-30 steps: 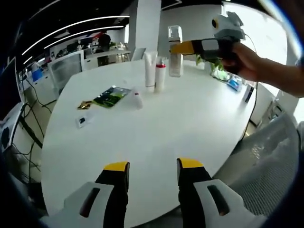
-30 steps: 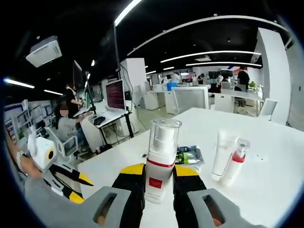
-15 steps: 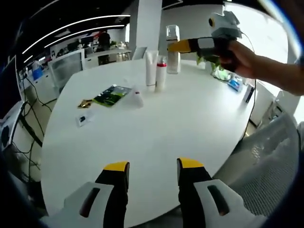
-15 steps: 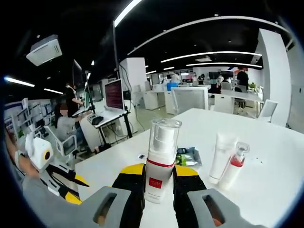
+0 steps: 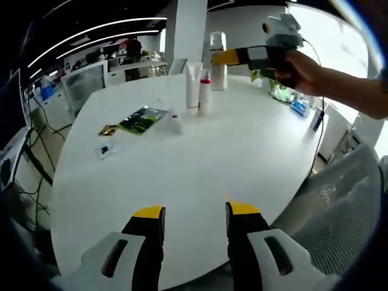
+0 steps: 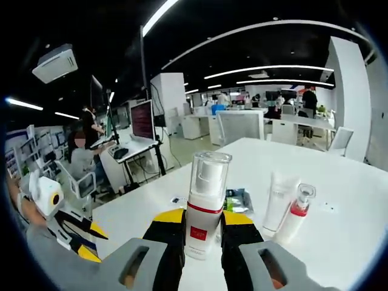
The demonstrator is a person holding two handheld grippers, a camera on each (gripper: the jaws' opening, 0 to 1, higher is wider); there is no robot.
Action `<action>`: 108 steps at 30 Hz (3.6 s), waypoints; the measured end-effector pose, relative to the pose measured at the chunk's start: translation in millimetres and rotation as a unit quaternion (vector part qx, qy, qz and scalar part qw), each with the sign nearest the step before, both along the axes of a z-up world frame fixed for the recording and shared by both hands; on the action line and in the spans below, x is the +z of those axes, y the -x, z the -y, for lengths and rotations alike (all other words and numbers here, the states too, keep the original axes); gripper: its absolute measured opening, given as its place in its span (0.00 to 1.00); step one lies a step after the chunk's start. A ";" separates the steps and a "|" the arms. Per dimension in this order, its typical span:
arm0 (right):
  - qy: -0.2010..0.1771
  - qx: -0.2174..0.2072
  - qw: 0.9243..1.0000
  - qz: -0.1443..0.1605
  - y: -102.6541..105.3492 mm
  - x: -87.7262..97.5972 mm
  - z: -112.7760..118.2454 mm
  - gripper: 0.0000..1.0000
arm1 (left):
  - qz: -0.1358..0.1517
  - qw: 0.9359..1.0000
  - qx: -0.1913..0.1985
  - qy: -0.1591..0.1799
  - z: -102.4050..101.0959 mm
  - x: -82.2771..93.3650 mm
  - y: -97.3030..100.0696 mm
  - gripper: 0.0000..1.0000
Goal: Arrange the skincare products in the storage area until every visible bottle or jar stands upright without overlapping.
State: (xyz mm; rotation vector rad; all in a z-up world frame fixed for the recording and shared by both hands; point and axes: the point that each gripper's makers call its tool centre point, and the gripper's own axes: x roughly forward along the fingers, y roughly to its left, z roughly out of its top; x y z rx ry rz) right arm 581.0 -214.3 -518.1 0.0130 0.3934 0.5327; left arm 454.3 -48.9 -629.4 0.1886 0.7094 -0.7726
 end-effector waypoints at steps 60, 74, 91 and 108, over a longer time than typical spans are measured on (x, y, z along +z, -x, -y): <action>0.024 -0.011 0.999 -0.039 -34.0 -45.5 25.1 0.14 | -0.025 1.000 0.016 0.003 -4.9 -9.2 -0.4 0.38; 0.030 -0.013 0.998 -0.045 -40.8 -54.1 29.0 0.14 | -0.029 0.999 0.019 0.002 -5.9 -10.9 -0.2 0.38; 0.041 -0.014 0.998 -0.054 -47.0 -65.1 34.9 0.14 | -0.034 0.999 0.022 0.004 -6.3 -12.5 0.0 0.38; 0.050 -0.014 0.997 -0.059 -52.7 -74.7 38.6 0.14 | -0.040 0.999 0.023 0.002 -7.3 -15.1 1.0 0.37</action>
